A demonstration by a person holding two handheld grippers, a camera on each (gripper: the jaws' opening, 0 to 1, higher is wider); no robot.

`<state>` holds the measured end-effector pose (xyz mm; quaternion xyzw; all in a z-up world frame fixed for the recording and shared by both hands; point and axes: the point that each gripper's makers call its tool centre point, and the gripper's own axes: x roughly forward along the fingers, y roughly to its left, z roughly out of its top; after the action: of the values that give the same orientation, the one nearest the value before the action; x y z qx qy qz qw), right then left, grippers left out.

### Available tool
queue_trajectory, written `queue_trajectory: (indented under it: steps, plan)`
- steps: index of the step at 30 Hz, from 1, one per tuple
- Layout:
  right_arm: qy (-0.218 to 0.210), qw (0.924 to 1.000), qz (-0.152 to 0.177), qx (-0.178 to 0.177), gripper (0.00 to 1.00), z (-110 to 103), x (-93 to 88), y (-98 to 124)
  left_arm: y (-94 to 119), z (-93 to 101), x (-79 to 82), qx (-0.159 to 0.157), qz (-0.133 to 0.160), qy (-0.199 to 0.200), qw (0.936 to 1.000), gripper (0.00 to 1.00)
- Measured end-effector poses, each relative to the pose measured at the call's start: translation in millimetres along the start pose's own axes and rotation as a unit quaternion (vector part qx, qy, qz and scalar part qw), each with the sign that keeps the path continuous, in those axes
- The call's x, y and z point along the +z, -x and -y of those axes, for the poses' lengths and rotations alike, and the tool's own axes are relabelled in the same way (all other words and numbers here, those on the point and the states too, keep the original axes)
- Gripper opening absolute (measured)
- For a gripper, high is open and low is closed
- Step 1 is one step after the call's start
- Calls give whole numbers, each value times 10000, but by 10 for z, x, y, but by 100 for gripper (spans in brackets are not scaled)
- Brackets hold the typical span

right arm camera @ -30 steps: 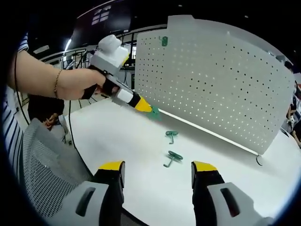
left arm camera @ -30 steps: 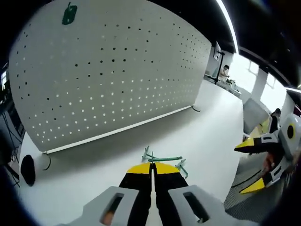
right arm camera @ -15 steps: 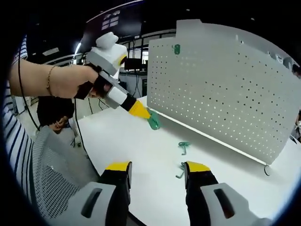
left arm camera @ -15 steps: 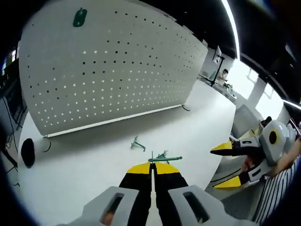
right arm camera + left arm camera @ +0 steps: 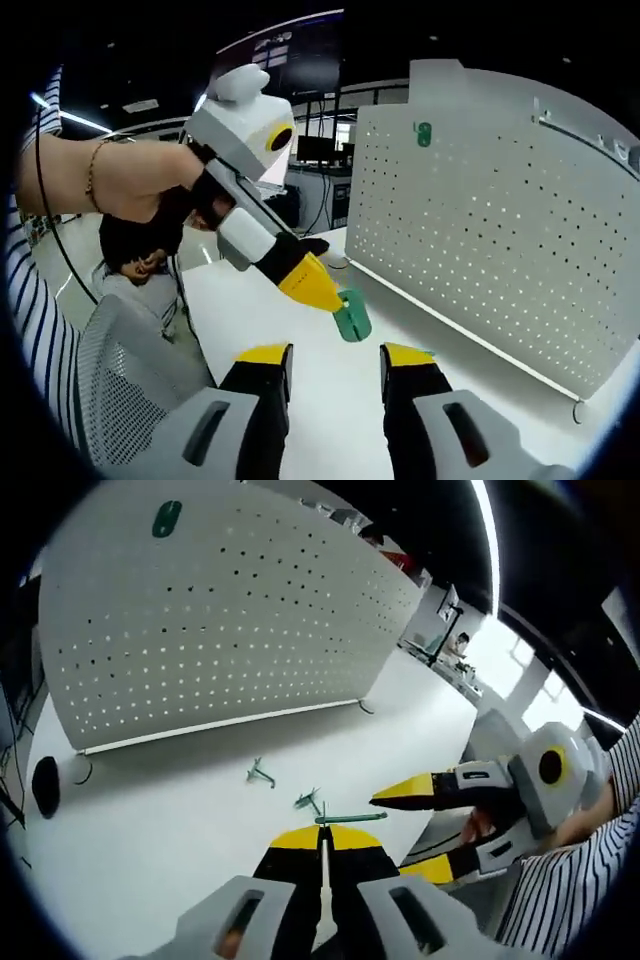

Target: Insert the hook assembly into the mounting plate slot until the hook locks in place.

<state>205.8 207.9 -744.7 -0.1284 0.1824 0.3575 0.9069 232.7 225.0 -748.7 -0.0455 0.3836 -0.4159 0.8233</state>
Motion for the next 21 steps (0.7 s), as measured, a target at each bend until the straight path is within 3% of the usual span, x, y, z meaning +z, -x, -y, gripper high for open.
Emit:
queue_trajectory:
  steps: [11,21]
  plan:
    - [447,9989,-6,135,16,-44,65,-83,45,88,-80,-286,-221,131,9993,1]
    - [684,9975,-56,180,6,-55,40,-104,66,128,-110,-444,-248,259,9984,1]
